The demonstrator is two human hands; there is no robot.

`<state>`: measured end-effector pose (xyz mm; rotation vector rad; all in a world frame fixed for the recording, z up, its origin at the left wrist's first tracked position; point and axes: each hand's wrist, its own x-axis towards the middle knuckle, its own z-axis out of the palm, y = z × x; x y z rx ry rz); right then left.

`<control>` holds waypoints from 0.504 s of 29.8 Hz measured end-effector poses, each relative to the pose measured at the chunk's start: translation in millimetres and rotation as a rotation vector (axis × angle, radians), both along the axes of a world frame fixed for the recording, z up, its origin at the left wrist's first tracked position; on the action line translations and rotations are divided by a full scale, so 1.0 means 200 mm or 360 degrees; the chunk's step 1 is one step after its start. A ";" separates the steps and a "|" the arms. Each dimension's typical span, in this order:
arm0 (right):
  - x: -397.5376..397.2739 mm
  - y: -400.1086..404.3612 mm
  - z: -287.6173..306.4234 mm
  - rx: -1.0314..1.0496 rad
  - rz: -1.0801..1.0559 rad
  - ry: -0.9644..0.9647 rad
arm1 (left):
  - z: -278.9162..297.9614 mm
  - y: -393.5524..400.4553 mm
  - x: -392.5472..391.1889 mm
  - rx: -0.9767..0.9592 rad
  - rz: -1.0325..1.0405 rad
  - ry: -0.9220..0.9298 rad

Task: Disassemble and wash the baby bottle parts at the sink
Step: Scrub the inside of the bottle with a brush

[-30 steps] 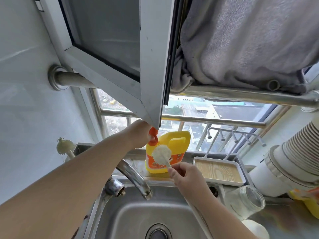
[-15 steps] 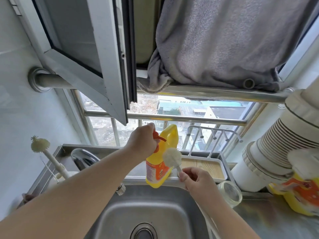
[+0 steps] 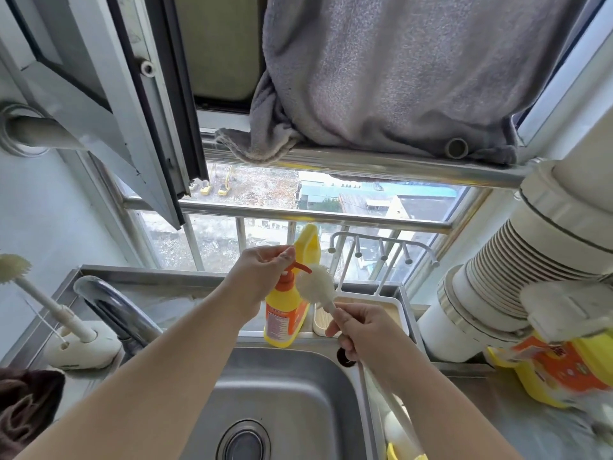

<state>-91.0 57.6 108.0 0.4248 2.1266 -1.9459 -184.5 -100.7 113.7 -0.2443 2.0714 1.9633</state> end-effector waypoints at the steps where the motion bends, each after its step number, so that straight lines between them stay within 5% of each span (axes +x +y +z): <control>1: 0.02 0.00 0.01 0.0003 -0.0006 -0.0004 | 0.01 0.00 0.00 -0.0016 -0.0017 -0.0013; 5: 0.11 0.02 0.04 0.0023 -0.0030 -0.0012 | 0.01 0.00 0.01 -0.0133 0.0017 0.0136; 10: 0.27 0.14 0.07 0.0067 -0.0153 -0.0023 | 0.00 0.04 0.14 -0.1097 0.0219 0.1078; 13: 0.41 0.25 0.06 0.0167 -0.0254 -0.0103 | -0.07 0.13 0.30 -0.1005 0.0060 0.1527; 15: 0.51 0.33 0.03 0.0222 -0.0350 -0.0169 | -0.13 0.21 0.43 -0.0780 -0.0205 0.1443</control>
